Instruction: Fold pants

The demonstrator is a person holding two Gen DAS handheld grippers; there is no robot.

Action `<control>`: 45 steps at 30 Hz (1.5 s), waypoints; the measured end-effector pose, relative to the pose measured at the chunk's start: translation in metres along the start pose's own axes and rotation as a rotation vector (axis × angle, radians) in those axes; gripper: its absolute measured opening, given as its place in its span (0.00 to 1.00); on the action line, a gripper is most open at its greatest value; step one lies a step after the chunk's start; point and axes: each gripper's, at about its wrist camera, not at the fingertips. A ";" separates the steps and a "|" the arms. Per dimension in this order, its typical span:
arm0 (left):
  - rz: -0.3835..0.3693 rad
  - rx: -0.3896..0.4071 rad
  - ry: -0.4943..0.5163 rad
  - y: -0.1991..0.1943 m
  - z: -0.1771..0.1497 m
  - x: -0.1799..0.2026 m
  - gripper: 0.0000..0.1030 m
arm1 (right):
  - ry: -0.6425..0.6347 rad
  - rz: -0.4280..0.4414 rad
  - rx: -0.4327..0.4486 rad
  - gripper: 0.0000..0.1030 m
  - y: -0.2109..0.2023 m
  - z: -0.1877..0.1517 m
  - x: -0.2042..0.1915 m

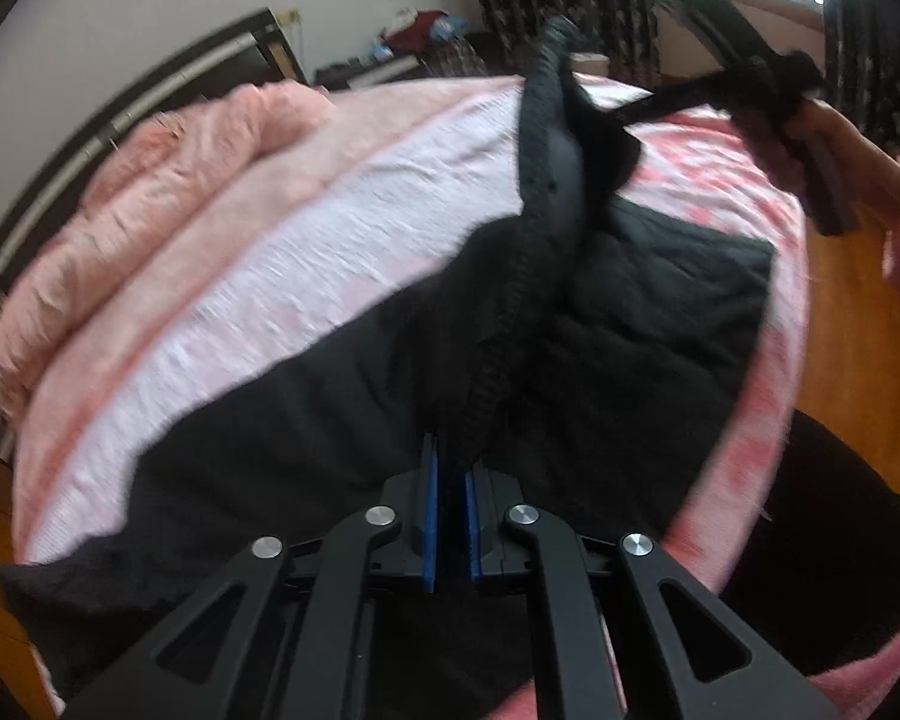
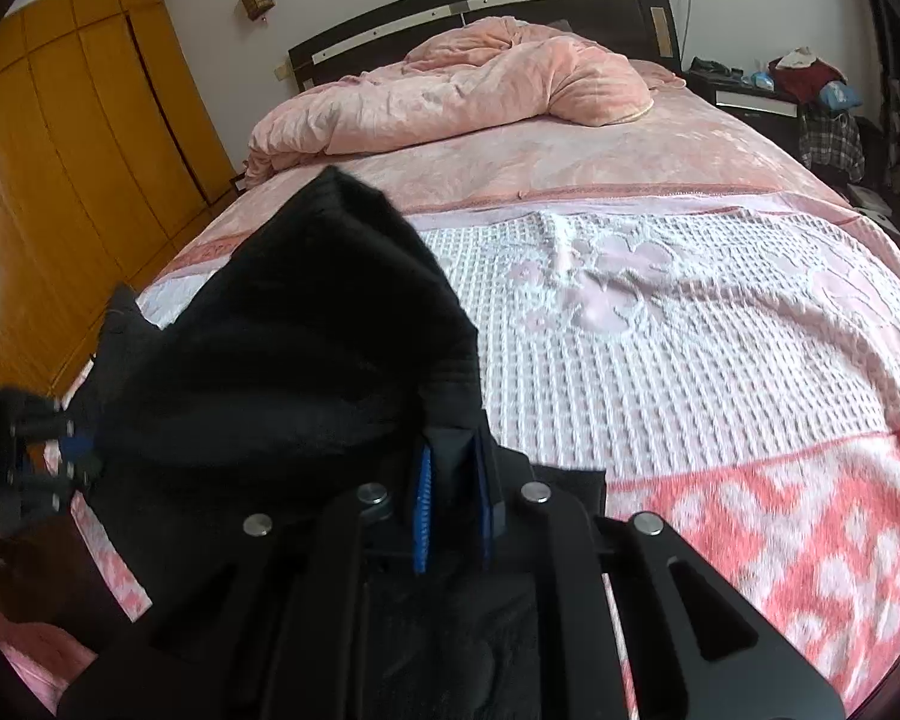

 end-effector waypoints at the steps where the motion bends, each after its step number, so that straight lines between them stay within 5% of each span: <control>1: -0.019 -0.013 -0.008 0.002 -0.004 0.009 0.06 | -0.003 -0.005 -0.008 0.12 0.000 -0.005 0.000; 9: -0.128 -0.078 -0.090 0.026 -0.025 0.039 0.07 | 0.015 -0.094 -0.086 0.23 -0.003 -0.050 0.010; 18: -0.200 -0.093 -0.244 0.041 -0.030 0.032 0.13 | 0.084 -0.205 -0.179 0.30 -0.012 -0.093 0.034; 21: -0.226 -0.102 -0.275 0.038 -0.031 0.027 0.25 | 0.132 -0.254 -0.184 0.31 -0.025 -0.098 0.047; 24: -0.276 -0.085 -0.332 0.024 -0.036 0.017 0.66 | 0.212 -0.386 -0.226 0.34 -0.035 -0.098 0.068; 26: -0.280 -0.066 -0.372 0.009 -0.044 0.007 0.68 | 0.296 -0.415 -0.207 0.34 -0.047 -0.097 0.083; 30: -0.244 -0.071 -0.501 -0.016 -0.073 -0.024 0.71 | 0.417 -0.303 -0.130 0.36 -0.072 -0.089 0.085; 38: -0.093 -0.092 -0.984 -0.060 -0.197 -0.105 0.71 | 0.228 -0.146 -0.175 0.45 -0.023 -0.078 -0.024; 42: -0.025 -0.094 -1.080 -0.074 -0.237 -0.116 0.71 | 0.211 -0.069 -0.228 0.45 0.018 -0.081 -0.066; 45: -0.047 -0.086 -1.113 -0.074 -0.249 -0.118 0.71 | 0.221 -0.022 -0.258 0.45 0.043 -0.084 -0.097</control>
Point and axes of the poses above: each gripper's, at about its wrist camera, not at the fingertips, and y roughly the way its jaws point, x to its right, z to its top, and after that the axes turned 10 degrees about y, right-handed
